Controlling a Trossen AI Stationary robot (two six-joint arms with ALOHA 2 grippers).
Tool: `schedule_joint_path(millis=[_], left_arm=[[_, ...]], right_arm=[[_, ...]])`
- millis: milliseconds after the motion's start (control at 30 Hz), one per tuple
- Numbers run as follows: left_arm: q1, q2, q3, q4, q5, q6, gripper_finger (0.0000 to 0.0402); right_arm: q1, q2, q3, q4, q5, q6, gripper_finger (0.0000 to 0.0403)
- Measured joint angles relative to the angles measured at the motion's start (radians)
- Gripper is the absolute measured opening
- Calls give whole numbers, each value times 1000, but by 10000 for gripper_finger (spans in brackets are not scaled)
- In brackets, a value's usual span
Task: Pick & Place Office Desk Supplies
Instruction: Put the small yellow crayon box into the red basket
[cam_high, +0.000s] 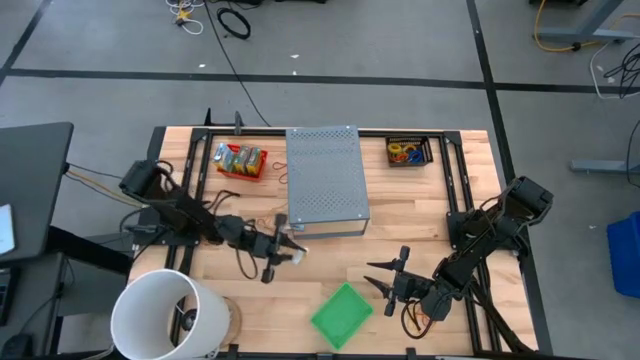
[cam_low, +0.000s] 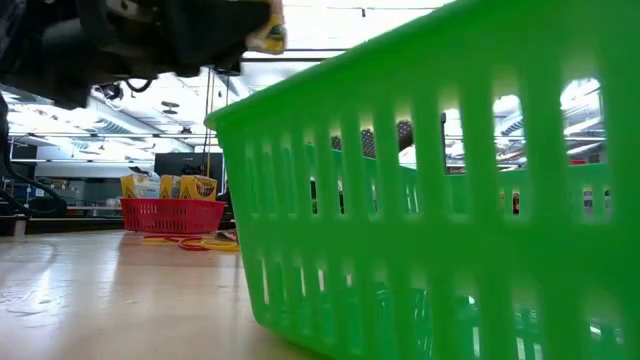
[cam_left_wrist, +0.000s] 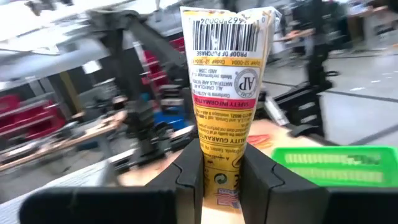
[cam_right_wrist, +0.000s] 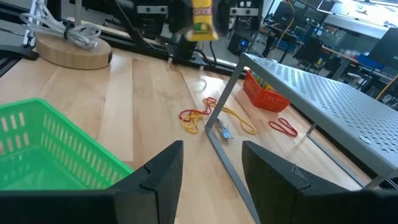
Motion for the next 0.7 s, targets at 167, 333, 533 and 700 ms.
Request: schedule_joint_path(millis=[167,333,533,700], left_arm=[[-20,-126,-97,-1,-209,39,67],[-19,-198,-116,-7,-456,82,66],[-3,-202,-106,-8,-804,86,63],[8,-202,-106,8,-992,111,60]], right_arm=[[0,0,0,0,0,1,172],[-2,0,0,4,0,1,172],[-9,0,0,4,0,1,172],[-14,0,0,4,0,1,172]])
